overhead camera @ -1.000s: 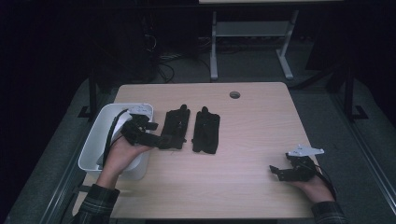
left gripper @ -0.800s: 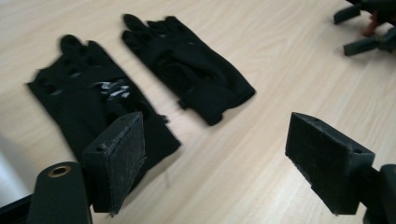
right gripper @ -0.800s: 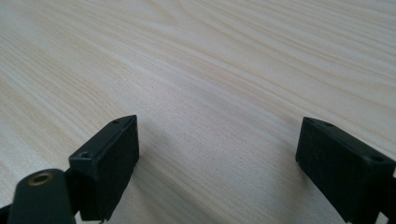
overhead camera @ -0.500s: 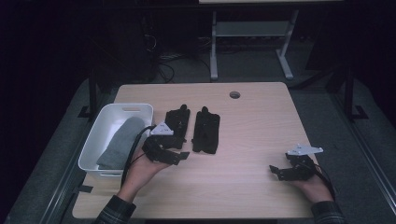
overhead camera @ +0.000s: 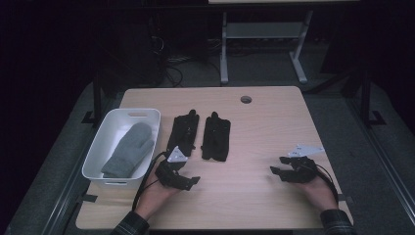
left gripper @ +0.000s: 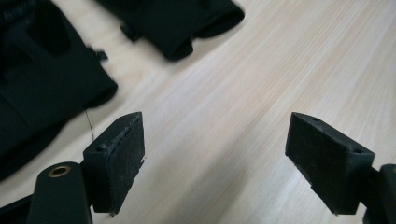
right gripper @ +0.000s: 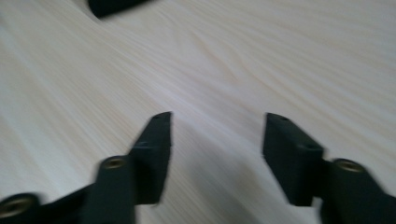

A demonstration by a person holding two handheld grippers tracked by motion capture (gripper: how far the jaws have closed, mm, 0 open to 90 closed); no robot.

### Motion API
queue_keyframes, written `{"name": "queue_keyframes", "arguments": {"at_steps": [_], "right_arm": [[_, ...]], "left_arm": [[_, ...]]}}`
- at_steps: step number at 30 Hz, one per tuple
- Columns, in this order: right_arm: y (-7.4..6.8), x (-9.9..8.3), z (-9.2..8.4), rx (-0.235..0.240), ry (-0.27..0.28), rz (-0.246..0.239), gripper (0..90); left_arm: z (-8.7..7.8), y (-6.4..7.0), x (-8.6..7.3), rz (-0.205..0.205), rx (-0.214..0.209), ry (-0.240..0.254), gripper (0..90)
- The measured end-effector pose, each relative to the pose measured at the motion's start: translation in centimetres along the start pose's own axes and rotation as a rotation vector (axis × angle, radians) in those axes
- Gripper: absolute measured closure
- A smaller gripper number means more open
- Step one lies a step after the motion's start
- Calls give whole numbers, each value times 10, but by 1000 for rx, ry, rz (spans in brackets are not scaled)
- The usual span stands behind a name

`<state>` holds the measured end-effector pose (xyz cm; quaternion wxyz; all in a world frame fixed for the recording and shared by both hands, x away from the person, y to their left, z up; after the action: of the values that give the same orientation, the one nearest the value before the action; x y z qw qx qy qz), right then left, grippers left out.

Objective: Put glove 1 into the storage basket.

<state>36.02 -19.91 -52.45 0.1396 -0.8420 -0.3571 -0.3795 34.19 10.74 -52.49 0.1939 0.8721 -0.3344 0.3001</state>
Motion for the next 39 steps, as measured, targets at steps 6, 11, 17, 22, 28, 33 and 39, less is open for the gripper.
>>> {"name": "queue_keyframes", "arguments": {"at_steps": [6, 11, 17, 22, 28, 33, 39], "right_arm": [[-20, 26, 7, 51, 35, -31, 804], [-33, 45, 22, 92, 39, -51, 900], [-51, 73, 45, 152, 53, -95, 900], [-63, 89, 69, 184, 49, -109, 900], [-69, 103, 91, 185, 47, -120, 900], [-71, 109, 106, 193, 42, -121, 900], [-76, 102, 125, 190, 3, -141, 900]], "left_arm": [[5, -1, -12, 40, 35, -17, 167], [10, -1, -18, 53, 47, -38, 146], [11, -2, -19, 71, 22, 22, 125], [12, -1, -19, 75, -3, 69, 124], [13, -1, -19, 74, -2, 71, 125], [13, -1, -19, 74, -2, 72, 125], [13, -1, -19, 74, -3, 72, 123]]}}
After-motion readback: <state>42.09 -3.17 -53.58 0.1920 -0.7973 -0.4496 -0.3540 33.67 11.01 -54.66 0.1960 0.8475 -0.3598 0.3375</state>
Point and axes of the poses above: each handheld gripper's, and its own axes: z roughly forward along the jaws, x roughly out of its top, y roughly to its right, the point moved 10 cm from there along z, roughly forward along the jaws, and after that the axes turned 7 degrees about -z, right-handed, at the moved point
